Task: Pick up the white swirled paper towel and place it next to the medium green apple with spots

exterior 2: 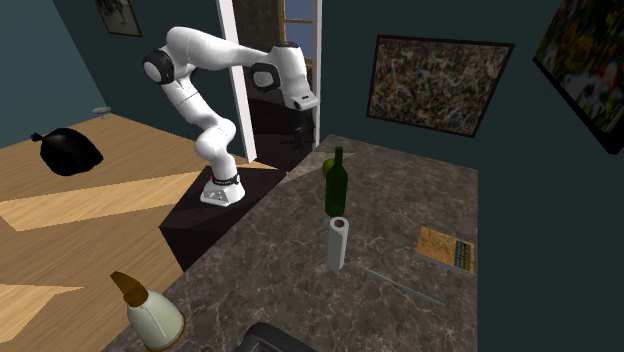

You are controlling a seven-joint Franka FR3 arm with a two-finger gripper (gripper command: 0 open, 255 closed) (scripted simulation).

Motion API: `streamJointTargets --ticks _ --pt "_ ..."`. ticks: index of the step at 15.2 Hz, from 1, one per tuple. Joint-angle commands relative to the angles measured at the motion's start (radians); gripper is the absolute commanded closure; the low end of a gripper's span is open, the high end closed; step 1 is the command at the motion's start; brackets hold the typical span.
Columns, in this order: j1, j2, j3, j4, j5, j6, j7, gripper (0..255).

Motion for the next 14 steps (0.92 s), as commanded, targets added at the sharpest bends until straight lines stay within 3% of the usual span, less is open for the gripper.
streamJointTargets --ticks 1,8,14 --pt "-0.008 0.062 -0.038 0.025 0.004 0.041 -0.032 0" --pt "-0.026 0.279 -0.149 0.141 0.068 0.143 -0.140 0" --pt "-0.058 0.491 -0.224 0.283 0.186 0.194 -0.256 0"
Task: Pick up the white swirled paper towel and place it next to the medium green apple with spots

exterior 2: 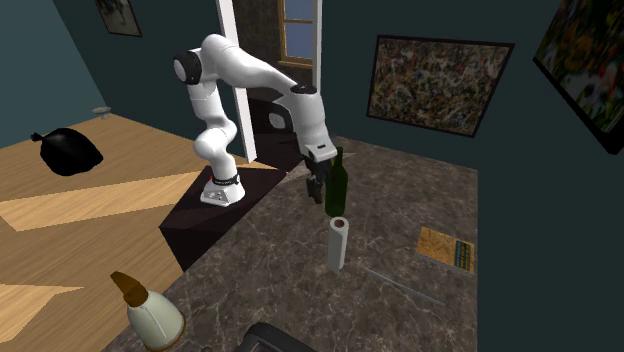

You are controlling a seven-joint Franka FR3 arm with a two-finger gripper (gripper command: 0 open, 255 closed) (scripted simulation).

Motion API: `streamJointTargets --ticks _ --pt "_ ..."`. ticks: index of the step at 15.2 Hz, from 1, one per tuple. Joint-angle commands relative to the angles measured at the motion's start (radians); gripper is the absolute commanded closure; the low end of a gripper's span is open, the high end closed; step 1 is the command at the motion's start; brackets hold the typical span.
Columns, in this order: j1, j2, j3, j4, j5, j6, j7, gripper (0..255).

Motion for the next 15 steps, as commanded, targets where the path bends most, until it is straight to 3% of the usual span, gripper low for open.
streamJointTargets --ticks 1,5,15 --pt "-0.013 0.070 -0.015 0.055 0.044 0.007 -0.033 0" --pt "-0.066 0.222 -0.034 0.179 0.145 0.010 -0.109 0" --pt "-0.081 0.289 -0.018 0.159 0.191 0.087 -0.139 0"
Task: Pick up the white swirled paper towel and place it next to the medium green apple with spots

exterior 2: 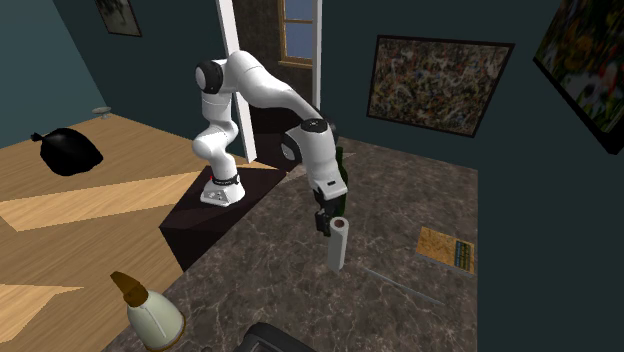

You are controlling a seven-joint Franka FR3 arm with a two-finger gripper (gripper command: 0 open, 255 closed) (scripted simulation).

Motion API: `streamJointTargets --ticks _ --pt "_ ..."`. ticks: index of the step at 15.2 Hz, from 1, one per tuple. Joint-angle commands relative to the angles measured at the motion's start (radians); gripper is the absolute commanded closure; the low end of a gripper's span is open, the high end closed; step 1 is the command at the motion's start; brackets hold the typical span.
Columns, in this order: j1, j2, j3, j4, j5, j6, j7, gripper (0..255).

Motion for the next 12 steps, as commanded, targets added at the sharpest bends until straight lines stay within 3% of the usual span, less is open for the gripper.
streamJointTargets --ticks 1,6,7,12 --pt "-0.001 0.003 0.001 -0.001 0.002 0.004 -0.001 0" --pt "-0.001 0.003 0.001 -0.001 0.002 0.004 -0.001 0" --pt "-0.001 0.003 0.001 -0.001 0.002 0.004 -0.001 255" --pt "-0.001 0.003 0.001 0.000 0.002 0.003 -0.001 255"
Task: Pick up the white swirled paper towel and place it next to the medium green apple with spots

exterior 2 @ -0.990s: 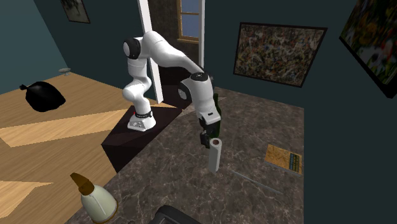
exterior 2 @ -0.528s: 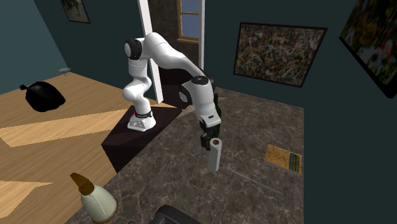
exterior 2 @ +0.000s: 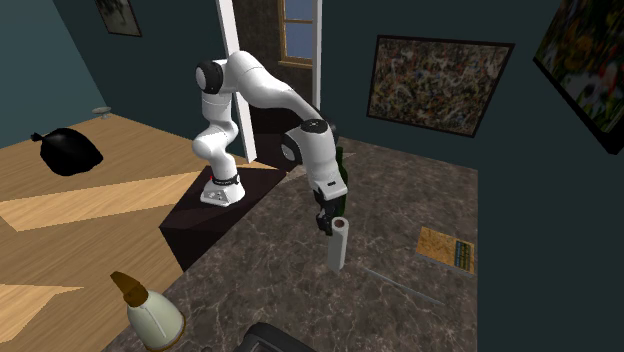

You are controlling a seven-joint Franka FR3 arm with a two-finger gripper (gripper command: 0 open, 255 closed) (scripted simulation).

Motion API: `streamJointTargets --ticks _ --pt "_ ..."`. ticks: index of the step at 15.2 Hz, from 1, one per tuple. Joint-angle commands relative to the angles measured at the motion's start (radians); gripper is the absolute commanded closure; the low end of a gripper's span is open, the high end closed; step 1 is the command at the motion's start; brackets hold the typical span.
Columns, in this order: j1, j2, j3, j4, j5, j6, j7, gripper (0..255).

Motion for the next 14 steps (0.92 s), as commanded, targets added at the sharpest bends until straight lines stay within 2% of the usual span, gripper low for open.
streamJointTargets --ticks 1,4,14 --pt "0.000 0.000 0.000 0.000 0.000 0.000 0.000 255" --pt "0.000 0.000 0.000 -0.001 0.000 0.000 0.000 255" --pt "0.007 -0.044 -0.013 0.080 -0.040 -0.117 0.032 255"
